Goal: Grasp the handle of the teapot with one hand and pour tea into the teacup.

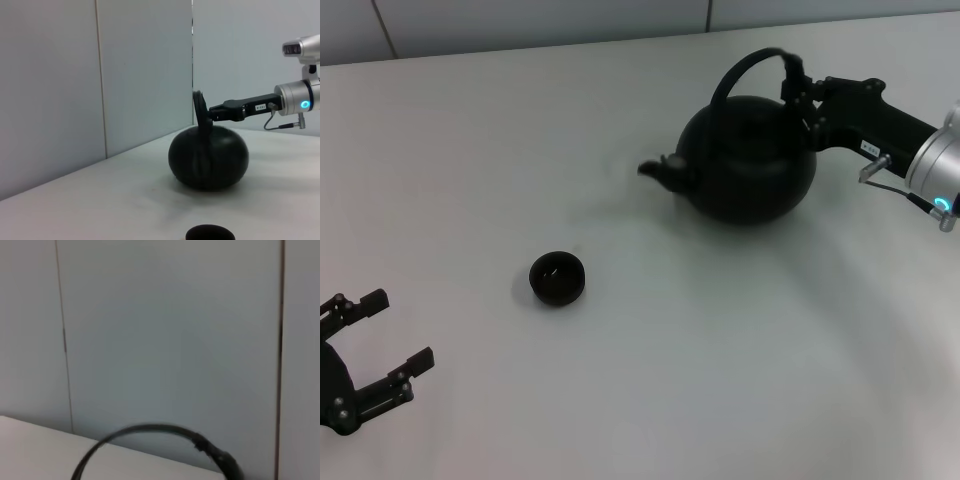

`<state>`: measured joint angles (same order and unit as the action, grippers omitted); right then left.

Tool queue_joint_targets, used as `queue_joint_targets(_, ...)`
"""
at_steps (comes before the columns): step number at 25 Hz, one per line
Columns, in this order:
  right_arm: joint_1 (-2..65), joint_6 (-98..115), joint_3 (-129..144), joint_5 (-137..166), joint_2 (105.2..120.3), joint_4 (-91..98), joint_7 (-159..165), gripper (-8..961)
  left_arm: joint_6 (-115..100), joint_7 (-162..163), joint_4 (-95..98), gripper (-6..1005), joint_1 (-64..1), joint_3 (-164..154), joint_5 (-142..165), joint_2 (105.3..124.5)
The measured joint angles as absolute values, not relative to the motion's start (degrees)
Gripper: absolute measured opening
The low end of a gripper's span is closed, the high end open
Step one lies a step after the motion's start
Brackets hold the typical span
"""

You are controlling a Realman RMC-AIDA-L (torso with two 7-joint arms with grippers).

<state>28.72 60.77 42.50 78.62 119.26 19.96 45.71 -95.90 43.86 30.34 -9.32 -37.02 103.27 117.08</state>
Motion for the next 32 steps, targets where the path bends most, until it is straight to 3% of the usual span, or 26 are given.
queue_joint_targets(2, 28.75, 60.78, 42.54, 78.71, 119.25, 19.96, 45.72, 67, -95.90, 43.86, 30.32, 808, -9.32, -36.96, 103.27, 117.08)
queue_joint_targets(8, 28.39, 60.95, 42.26, 78.52, 119.29, 19.95, 45.72, 238, -95.92, 43.86, 30.32, 808, -9.32, -36.97, 103.27, 117.06)
queue_joint_targets(19, 25.40, 65.69, 41.71, 74.34, 119.35, 19.96, 43.01, 467, -95.98, 43.86, 30.32, 808, -9.32, -37.00, 103.27, 117.06)
queue_joint_targets(24, 21.71, 71.52, 41.62, 73.74, 119.34, 19.96, 42.48, 661, -95.98, 43.86, 30.32, 808, -9.50, -37.05, 103.27, 117.06)
queue_joint_targets(32, 15.91, 78.40, 33.70, 73.73, 119.06, 14.72, 39.44, 687, -95.98, 43.86, 30.27, 808, -9.71, -37.17, 103.29, 117.06)
